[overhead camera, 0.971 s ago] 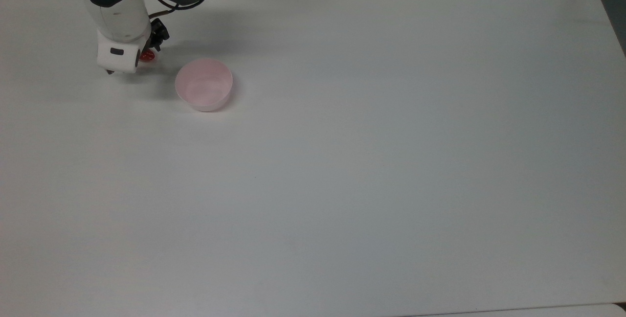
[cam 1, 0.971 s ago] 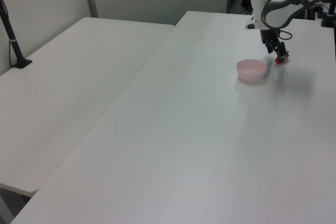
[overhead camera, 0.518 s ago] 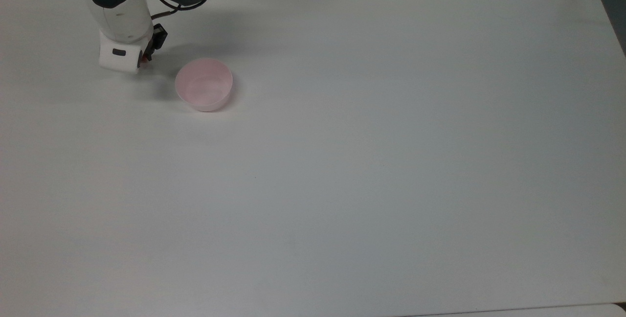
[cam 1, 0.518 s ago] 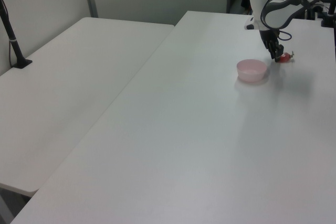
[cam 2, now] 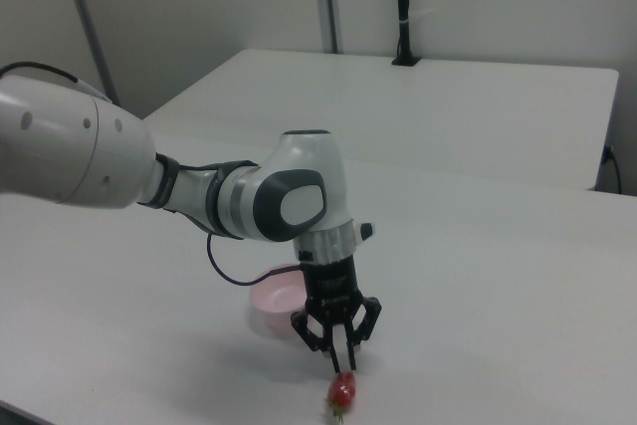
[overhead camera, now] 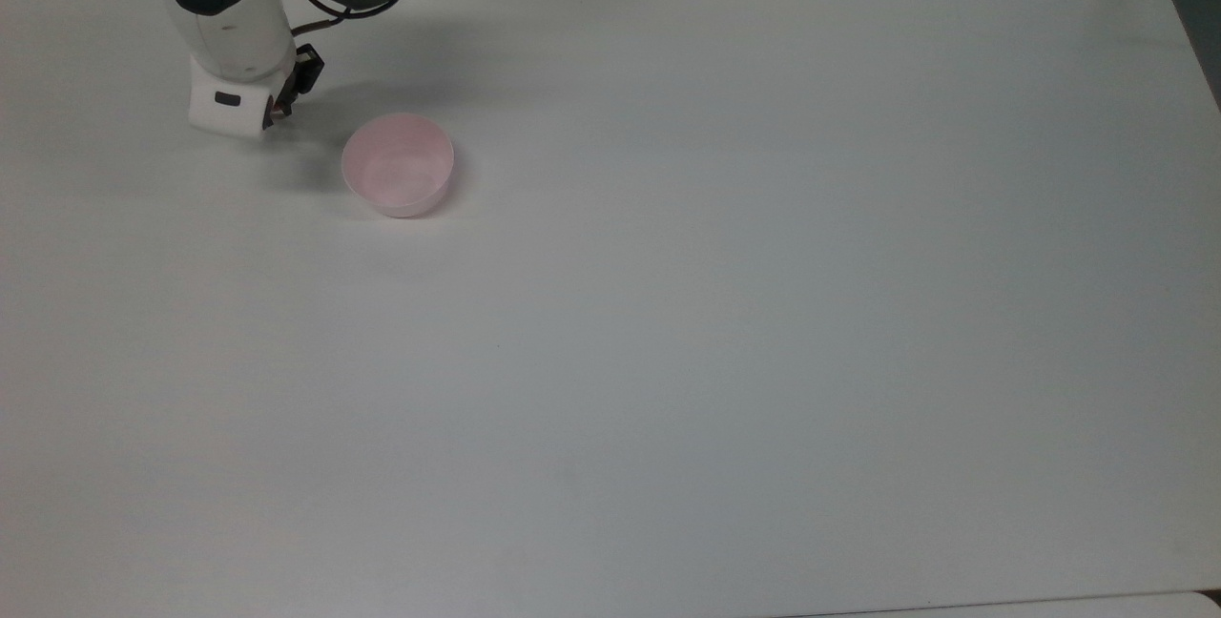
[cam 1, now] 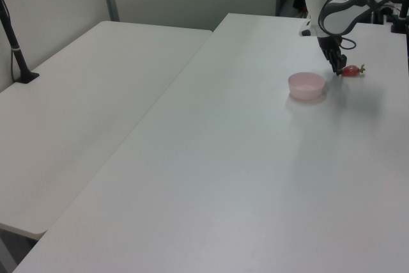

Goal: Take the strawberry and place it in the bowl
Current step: 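Close the gripper around the red strawberry, then lift the strawberry and carry it over the pink bowl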

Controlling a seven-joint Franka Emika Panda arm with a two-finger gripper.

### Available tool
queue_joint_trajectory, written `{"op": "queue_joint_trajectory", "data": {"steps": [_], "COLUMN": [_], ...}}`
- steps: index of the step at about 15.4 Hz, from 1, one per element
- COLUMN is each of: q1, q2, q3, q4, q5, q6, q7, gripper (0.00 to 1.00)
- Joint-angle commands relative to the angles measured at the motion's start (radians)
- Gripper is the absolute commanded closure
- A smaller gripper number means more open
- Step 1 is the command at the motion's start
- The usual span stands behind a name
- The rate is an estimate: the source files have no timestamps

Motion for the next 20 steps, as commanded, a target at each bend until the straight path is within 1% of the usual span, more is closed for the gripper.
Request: {"op": "queue_joint_trajectory", "data": {"steps": [1, 2, 3, 6, 8, 9, 10, 11, 12, 13, 14, 15, 16, 17, 19, 20], "q1": [-0.024, -0.044, -0.058, -0.083, -0.089, -0.089, -0.090, -0.092, -0.090, -0.090, -0.090, -0.092, -0.093, -0.093, -0.095, -0.095], "q2": [-0.059, -0.068, -0.073, -0.071, -0.065, -0.062, -0.060, -0.059, -0.059, -0.059, -0.059, -0.059, -0.065, -0.065, -0.063, -0.063], "q3": [-0.002, -0.002, -0.002, -0.002, -0.003, -0.003, -0.005, -0.003, -0.003, -0.005, -0.005, -0.005, -0.005, -0.006, -0.006, -0.006], "q4": [-0.017, -0.017, -0.017, -0.020, -0.022, -0.025, -0.033, -0.040, -0.045, -0.051, -0.051, -0.051, -0.053, -0.054, -0.068, -0.070], "q5": [0.001, 0.002, 0.007, 0.076, 0.151, 0.190, 0.214, 0.218, 0.218, 0.217, 0.215, 0.206, 0.194, 0.185, 0.166, 0.157], "q6": [-0.056, -0.059, -0.071, -0.071, -0.064, -0.042, -0.021, -0.003, -0.001, -0.001, -0.001, -0.004, -0.010, -0.012, -0.008, -0.008], "q7": [0.050, 0.085, 0.136, 0.349, 0.438, 0.440, 0.440, 0.441, 0.440, 0.437, 0.431, 0.423, 0.368, 0.348, 0.345, 0.343], "gripper": [0.11, 0.00, 0.00, 0.00, 0.00, 0.00, 0.00, 0.00, 0.04, 0.10, 0.19, 0.22, 0.21, 0.21, 0.21, 0.27]}}
